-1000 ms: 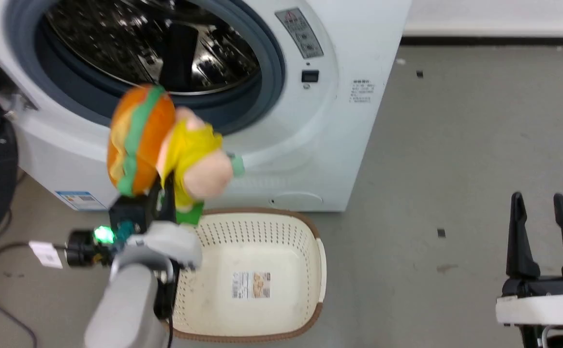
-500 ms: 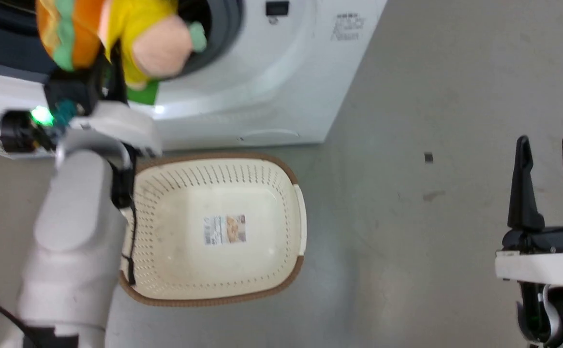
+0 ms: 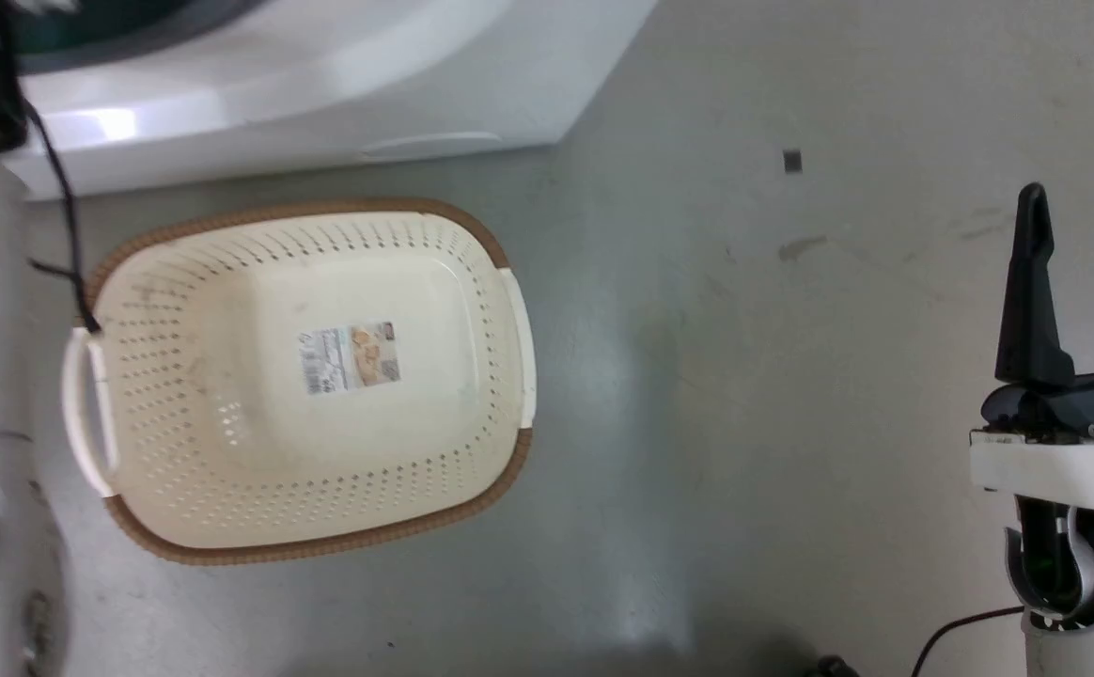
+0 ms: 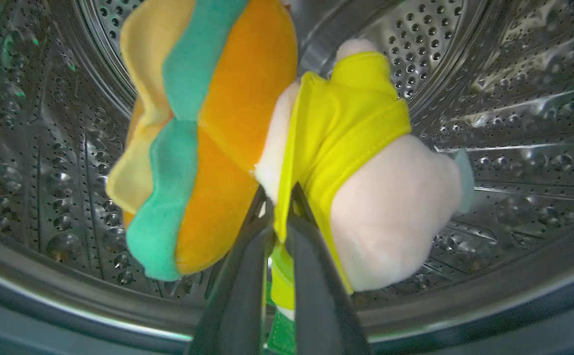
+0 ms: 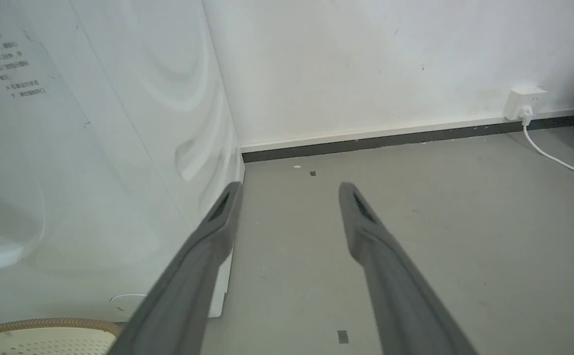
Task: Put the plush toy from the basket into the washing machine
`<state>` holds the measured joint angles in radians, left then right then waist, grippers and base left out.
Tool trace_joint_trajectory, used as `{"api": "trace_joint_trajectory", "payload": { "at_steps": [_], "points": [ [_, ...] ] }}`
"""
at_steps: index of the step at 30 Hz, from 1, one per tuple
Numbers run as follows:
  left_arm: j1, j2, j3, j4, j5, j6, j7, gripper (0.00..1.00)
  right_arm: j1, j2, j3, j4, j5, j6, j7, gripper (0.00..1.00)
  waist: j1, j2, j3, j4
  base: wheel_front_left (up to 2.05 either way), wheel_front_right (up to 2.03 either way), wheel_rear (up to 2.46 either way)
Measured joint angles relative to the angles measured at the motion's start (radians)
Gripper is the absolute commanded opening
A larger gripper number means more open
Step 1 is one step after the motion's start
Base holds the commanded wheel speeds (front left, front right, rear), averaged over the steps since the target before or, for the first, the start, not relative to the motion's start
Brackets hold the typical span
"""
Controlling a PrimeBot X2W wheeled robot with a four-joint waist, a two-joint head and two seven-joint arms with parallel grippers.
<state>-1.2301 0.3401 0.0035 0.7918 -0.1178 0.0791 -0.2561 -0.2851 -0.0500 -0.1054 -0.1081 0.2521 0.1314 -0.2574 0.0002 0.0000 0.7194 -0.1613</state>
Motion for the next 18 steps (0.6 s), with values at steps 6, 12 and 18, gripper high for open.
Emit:
{"api": "trace_joint_trajectory", "payload": {
  "at_steps": [6, 12, 18],
  "points": [
    [-0.106, 0.045, 0.015, 0.034, 0.001, -0.002, 0.000, 0.00, -0.015, 0.000, 0.017, -0.004, 0.011, 0.000, 0.000, 1.00, 0.0000, 0.0000, 0.057, -0.032, 0.00, 0.00, 0.00],
    [-0.160, 0.059, 0.012, 0.072, 0.007, -0.009, 0.000, 0.00, -0.034, 0.000, 0.021, -0.008, 0.013, 0.000, 0.000, 1.00, 0.0000, 0.0000, 0.097, -0.049, 0.00, 0.00, 0.00],
    [-0.156, 0.050, 0.016, 0.093, 0.005, -0.012, 0.000, 1.00, -0.035, 0.000, 0.019, -0.006, 0.008, 0.000, 0.000, 1.00, 0.0000, 0.0000, 0.089, -0.037, 0.00, 0.00, 0.00]
  ]
}}
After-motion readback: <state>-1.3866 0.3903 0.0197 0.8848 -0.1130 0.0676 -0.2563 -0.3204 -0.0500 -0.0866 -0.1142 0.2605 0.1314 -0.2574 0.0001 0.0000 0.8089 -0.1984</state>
